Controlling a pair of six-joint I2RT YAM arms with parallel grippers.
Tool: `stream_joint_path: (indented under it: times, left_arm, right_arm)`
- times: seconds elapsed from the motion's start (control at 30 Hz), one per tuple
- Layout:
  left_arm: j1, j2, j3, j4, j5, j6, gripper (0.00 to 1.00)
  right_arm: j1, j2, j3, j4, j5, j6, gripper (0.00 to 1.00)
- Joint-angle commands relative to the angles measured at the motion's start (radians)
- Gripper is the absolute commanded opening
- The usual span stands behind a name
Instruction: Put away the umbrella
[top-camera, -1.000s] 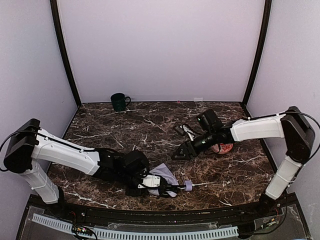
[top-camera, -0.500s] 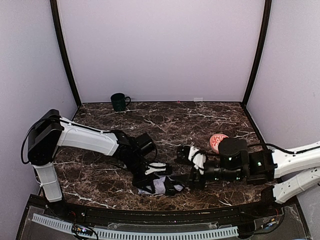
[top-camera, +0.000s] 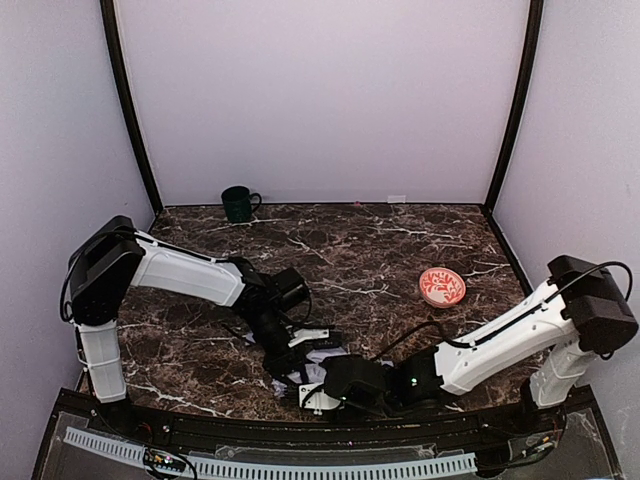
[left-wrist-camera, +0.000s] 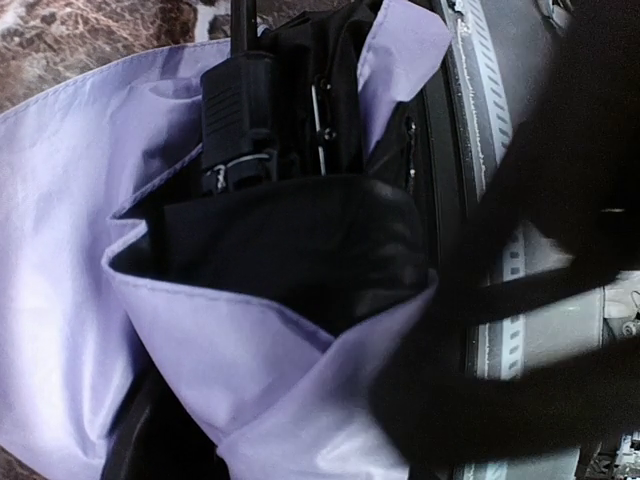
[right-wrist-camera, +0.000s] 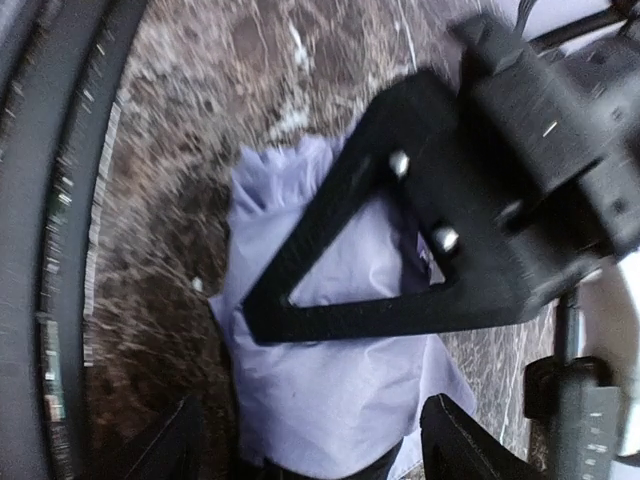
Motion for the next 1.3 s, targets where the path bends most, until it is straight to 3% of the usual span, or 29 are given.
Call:
stream_joint_path:
  times: [0.0,0.1,0.23,0.3,0.33,0.4,0.6,0.7,0.8,1.03,1.27]
  left_arm:
    - [-0.016,0.115,-0.082,-0.175,-0.1,-0.013,0.04]
    - [-0.015,0.122,-0.078,-0.181,-0.091,-0.009,0.04]
    - [-0.015,0.124,-0.077,-0.183,-0.081,-0.008,0.03]
    - [-0.013,0.127,-0.076,-0.179,-0.063,-0.003,0.02]
    - [-0.01,0.128,-0.071,-0.177,-0.049,-0.003,0.02]
    - [-0.003,0.126,-0.06,-0.173,-0.032,-0.007,0.03]
    - [0.071,-0.008,-0.045,-0.056,-0.065,-0.102,0.54]
    - [0.136,-0.141,-0.056,0.053,-0.14,-0.187,0.78]
    - [0.175,-0.291,-0.091,0.145,-0.24,-0.242,0.87]
    - [0.176,-0.656,-0.271,0.37,-0.517,-0.302,0.89]
    - [0.169,-0.966,-0.432,0.475,-0.504,-0.281,0.89]
  right_arm:
    - [-0.054,0.092,0.039,-0.026,0.094,-0.025,0.76]
    - [-0.074,0.097,-0.01,0.048,0.029,-0.024,0.76]
    - [-0.107,0.129,0.012,-0.007,0.033,0.011,0.69]
    - [-0.108,0.131,0.006,0.0,-0.027,-0.001,0.54]
    - [-0.11,0.13,0.002,0.004,-0.071,-0.002,0.4]
    - [-0.112,0.131,0.011,-0.018,-0.126,0.014,0.3]
    - [-0.147,0.12,0.036,-0.129,-0.286,0.103,0.13]
    - [-0.171,0.128,0.056,-0.182,-0.343,0.139,0.1]
    - [-0.191,0.143,0.078,-0.226,-0.402,0.156,0.09]
    - [-0.222,0.225,0.152,-0.335,-0.469,0.179,0.07]
    - [-0.268,0.291,0.259,-0.431,-0.584,0.272,0.07]
